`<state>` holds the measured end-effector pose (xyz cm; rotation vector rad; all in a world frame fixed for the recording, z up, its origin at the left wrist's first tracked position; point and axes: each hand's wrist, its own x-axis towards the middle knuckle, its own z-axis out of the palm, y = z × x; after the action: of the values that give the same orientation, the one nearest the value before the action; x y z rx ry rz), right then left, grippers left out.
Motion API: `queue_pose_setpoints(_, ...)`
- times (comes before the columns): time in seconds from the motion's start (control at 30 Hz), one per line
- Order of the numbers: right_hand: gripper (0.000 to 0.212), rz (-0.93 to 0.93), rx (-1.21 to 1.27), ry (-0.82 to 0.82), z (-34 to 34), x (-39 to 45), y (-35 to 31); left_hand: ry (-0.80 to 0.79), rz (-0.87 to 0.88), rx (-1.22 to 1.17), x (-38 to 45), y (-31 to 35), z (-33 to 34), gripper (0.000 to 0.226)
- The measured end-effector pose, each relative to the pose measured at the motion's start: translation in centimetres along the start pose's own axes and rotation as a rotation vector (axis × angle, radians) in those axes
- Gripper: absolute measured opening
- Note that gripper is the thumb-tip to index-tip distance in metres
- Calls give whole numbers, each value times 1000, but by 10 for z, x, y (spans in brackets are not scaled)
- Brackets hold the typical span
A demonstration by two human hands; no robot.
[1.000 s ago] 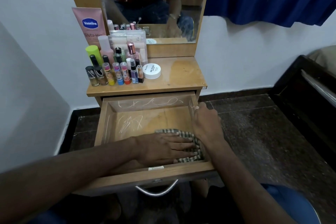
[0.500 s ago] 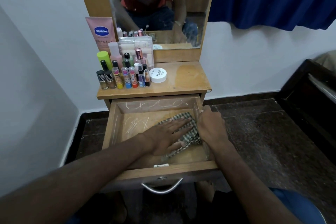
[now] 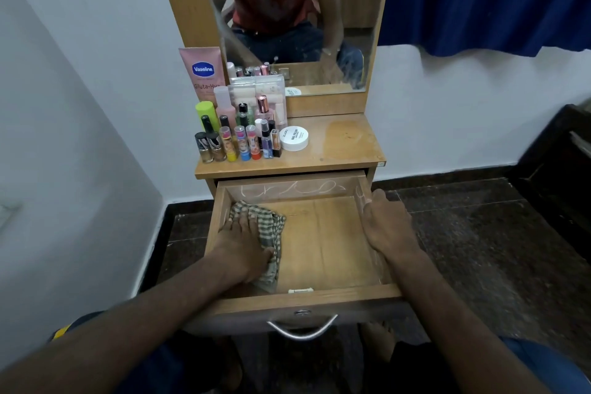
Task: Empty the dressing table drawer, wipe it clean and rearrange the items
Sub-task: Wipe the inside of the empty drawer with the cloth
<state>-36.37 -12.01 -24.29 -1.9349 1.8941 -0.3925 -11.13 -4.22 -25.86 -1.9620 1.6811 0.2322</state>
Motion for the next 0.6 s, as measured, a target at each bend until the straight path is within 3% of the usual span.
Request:
queue_pose_setpoints(0.13,32,1,12,-1,2,3,0,182,110,-80,-10,5,-8,86)
queue_pose_setpoints(0.23,32,-5,6,11,5,2,0,15,203,-189,-12,8,-2,89)
queue_pose_setpoints(0.43,37,8,31,45,7,2,-3,-104,216,-359,23,31,-20,94)
queue_pose_setpoints(0.6,34,4,20,28,6,2,-1,-30,421,-298,8,47,-20,76)
